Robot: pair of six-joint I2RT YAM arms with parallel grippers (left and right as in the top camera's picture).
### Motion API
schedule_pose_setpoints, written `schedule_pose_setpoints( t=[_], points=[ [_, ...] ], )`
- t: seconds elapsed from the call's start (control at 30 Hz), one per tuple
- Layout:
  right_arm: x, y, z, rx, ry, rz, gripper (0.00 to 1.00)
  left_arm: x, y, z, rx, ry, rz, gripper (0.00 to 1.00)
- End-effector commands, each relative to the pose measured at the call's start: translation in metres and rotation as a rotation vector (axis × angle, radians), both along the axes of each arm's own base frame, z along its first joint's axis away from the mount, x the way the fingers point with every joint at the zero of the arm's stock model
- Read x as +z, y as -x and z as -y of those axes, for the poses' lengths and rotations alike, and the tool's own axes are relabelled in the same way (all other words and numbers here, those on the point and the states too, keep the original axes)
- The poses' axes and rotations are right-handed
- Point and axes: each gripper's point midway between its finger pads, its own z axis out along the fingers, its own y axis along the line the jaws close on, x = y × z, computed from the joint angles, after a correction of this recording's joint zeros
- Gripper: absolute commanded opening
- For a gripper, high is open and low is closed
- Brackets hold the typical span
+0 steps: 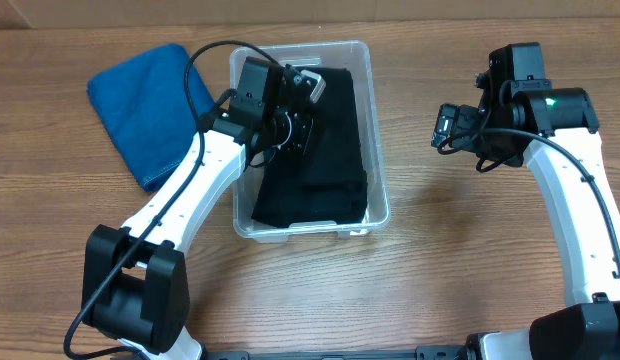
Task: Pack container
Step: 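Lay the black cloth into the bin with the left gripper, smoothing it down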
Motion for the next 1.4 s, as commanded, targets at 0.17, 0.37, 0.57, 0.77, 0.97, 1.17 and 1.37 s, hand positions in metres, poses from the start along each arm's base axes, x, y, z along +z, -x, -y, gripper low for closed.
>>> schedule_pose_setpoints(
  t=[0.17,0.37,0.57,0.77,0.97,1.17,1.37],
  points=[
    [0.002,0.0,-0.002,0.006,-0.007,0.01,1.0,0.031,-0.042,-0.022,0.09,-0.01,0.139,0.06],
    [0.002,0.001,-0.002,0.023,-0.001,0.008,1.0,0.02,-0.052,-0.045,0.192,-0.042,0.104,1.0],
    [0.001,0.003,-0.001,0.024,-0.001,0.0,1.0,0.028,-0.059,-0.074,0.433,-0.001,0.011,1.0],
    [0.001,0.002,-0.002,0.024,-0.001,0.003,1.0,0.102,-0.058,-0.022,0.237,-0.061,0.286,1.0],
    [0.001,0.002,-0.002,0.024,-0.001,0.003,1.0,0.07,-0.089,-0.05,0.433,-0.336,0.379,0.04],
    [0.001,0.002,-0.002,0.024,-0.001,0.003,1.0,0.004,-0.125,-0.037,0.383,-0.385,0.387,0.04],
    [0.001,0.003,-0.001,0.024,-0.001,-0.002,1.0,-0.15,-0.113,-0.066,0.441,-0.469,0.055,0.04]
  ],
)
